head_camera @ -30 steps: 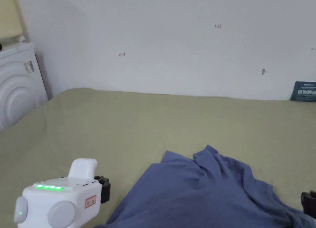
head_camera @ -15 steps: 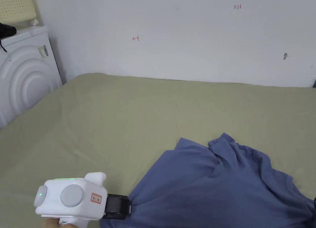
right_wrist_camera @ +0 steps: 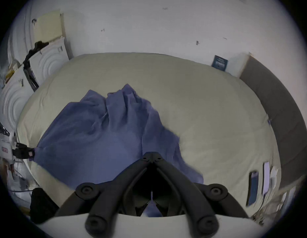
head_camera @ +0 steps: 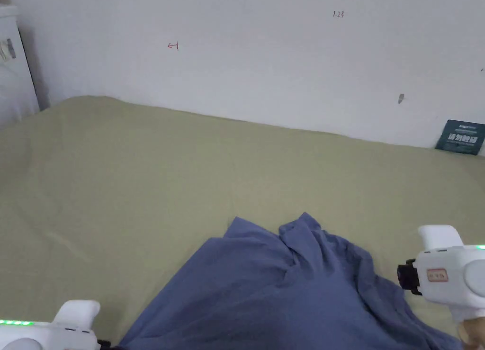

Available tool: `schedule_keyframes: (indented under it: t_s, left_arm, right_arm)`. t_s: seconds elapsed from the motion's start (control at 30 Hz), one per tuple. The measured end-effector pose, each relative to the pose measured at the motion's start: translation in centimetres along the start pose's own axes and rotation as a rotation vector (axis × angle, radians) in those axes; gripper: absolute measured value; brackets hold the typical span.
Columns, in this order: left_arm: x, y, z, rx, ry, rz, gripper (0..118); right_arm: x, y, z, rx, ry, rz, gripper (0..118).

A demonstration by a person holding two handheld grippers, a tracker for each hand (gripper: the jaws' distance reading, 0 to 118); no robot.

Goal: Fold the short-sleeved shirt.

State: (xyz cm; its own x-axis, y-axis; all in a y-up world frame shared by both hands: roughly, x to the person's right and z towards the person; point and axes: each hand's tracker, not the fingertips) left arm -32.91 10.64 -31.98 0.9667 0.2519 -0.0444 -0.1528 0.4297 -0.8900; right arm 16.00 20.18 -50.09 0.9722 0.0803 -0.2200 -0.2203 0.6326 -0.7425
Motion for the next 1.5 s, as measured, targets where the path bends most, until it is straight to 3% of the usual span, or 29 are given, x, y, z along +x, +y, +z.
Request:
schedule_keyframes:
  t_s: [0.07,0.1,0.13,0.17,0.2,0.23,0.27,0.43,0.47,0.5,0.53,0.57,0.63,0.7,0.8,0.87,1.03,1.1,1.3,1.5]
  left_arm:
    - [0.3,0.0,0.5,0.004,0.005,0.000,2]
    - [0.5,0.0,0.7,0.003,0.004,0.000,2]
    - [0.6,-0.1,0.7,0.002,0.002,0.001,2]
    - [0.8,-0.1,0.8,-0.001,0.000,0.003,2]
    - [0.4,0.1,0.4,-0.008,-0.004,0.007,2]
    - [0.4,0.1,0.4,-0.010,-0.002,0.009,2]
    - [0.6,0.1,0.3,-0.011,-0.001,0.008,2]
    - [0.1,0.2,-0.3,-0.012,-0.010,0.035,2]
    - [-0.2,0.3,-0.5,-0.013,-0.014,0.040,2]
    - [-0.4,0.3,-0.6,-0.012,-0.017,0.045,2]
    - [-0.4,0.4,-0.5,-0.013,-0.019,0.048,2]
    - [-0.4,0.4,-0.5,-0.015,-0.020,0.047,2]
    - [-0.5,0.5,-0.7,-0.017,-0.020,0.046,2]
    - [-0.2,0.6,-0.6,-0.013,-0.011,0.036,2]
    - [-0.1,0.5,-0.4,0.004,0.004,0.043,2]
    - [0.0,0.8,0.1,0.005,0.008,0.042,2]
    - [0.6,2.5,2.9,0.079,-0.016,0.025,2]
    - [0.8,4.1,4.3,0.127,-0.046,0.030,2]
    - [2.7,11.1,8.3,0.245,-0.039,-0.061,2]
    - [6.0,19.4,11.2,0.343,0.010,-0.166,2]
  right_arm:
    - [-0.1,3.6,-2.8,-0.013,0.012,0.018,7]
    - [-0.1,5.3,-4.3,-0.015,0.022,0.034,28]
    - [-0.1,7.0,-5.9,-0.036,0.054,0.056,69]
    - [0.0,8.7,-8.0,-0.118,0.098,0.082,118]
    - [0.0,9.9,-9.8,-0.252,0.140,0.122,113]
    - [-0.4,11.1,-10.5,-0.190,0.119,0.117,106]
    - [-1.6,12.0,-11.3,-0.236,0.083,0.158,100]
    - [-1.7,11.4,-18.0,-0.393,0.063,0.309,97]
    - [-1.6,11.2,-18.9,-0.434,0.078,0.322,83]
    - [-1.5,10.8,-19.7,-0.470,0.076,0.340,59]
    - [-1.2,10.4,-20.3,-0.496,0.068,0.343,18]
    - [-1.0,10.1,-20.7,-0.514,0.035,0.349,2]
    - [-0.5,9.2,-19.7,-0.421,-0.048,0.336,2]
    - [0.2,8.2,-17.9,-0.394,0.038,0.254,2]
    - [0.7,9.4,-15.6,-0.347,0.020,0.207,2]
    - [1.4,10.2,-13.4,-0.299,0.069,0.163,2]
    - [2.6,11.6,-6.1,-0.213,0.089,0.173,2]
    - [3.8,12.2,-3.3,-0.151,0.067,0.168,2]
    - [7.4,15.4,3.7,0.002,0.014,0.027,2]
    - [10.5,18.0,7.7,0.091,-0.039,0.028,2]
